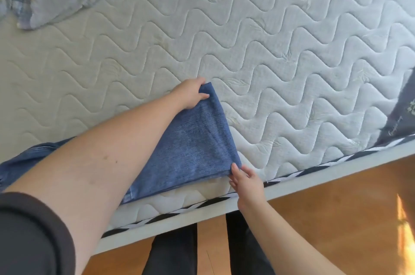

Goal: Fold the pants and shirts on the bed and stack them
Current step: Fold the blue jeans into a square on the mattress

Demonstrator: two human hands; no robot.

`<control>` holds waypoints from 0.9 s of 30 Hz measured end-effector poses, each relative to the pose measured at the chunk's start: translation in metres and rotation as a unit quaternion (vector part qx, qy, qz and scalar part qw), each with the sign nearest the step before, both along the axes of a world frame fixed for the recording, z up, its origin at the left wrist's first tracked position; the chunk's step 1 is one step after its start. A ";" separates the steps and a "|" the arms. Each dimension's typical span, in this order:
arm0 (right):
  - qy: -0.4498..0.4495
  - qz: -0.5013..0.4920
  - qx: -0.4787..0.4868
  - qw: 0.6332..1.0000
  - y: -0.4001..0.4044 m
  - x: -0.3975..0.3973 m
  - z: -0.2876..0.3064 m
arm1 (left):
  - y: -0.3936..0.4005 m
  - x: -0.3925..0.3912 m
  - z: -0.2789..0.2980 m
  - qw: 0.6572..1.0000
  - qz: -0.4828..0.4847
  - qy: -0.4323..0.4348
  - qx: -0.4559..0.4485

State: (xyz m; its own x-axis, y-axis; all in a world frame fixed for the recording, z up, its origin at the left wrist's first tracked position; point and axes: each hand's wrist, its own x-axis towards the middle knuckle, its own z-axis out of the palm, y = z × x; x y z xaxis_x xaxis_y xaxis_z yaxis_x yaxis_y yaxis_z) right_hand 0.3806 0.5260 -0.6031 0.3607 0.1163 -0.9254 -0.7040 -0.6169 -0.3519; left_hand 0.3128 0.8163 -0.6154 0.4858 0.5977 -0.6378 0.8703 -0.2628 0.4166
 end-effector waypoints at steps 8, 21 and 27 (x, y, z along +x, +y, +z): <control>-0.196 0.367 0.043 0.908 0.024 0.023 -0.005 | 0.002 0.016 -0.003 0.999 -0.050 0.000 -0.022; -0.371 0.500 -0.003 0.782 0.047 0.024 0.012 | -0.037 -0.010 0.005 0.979 0.005 -0.088 0.186; -0.395 0.538 0.129 0.733 0.082 -0.014 0.026 | -0.078 -0.118 0.027 0.955 0.171 -0.104 0.217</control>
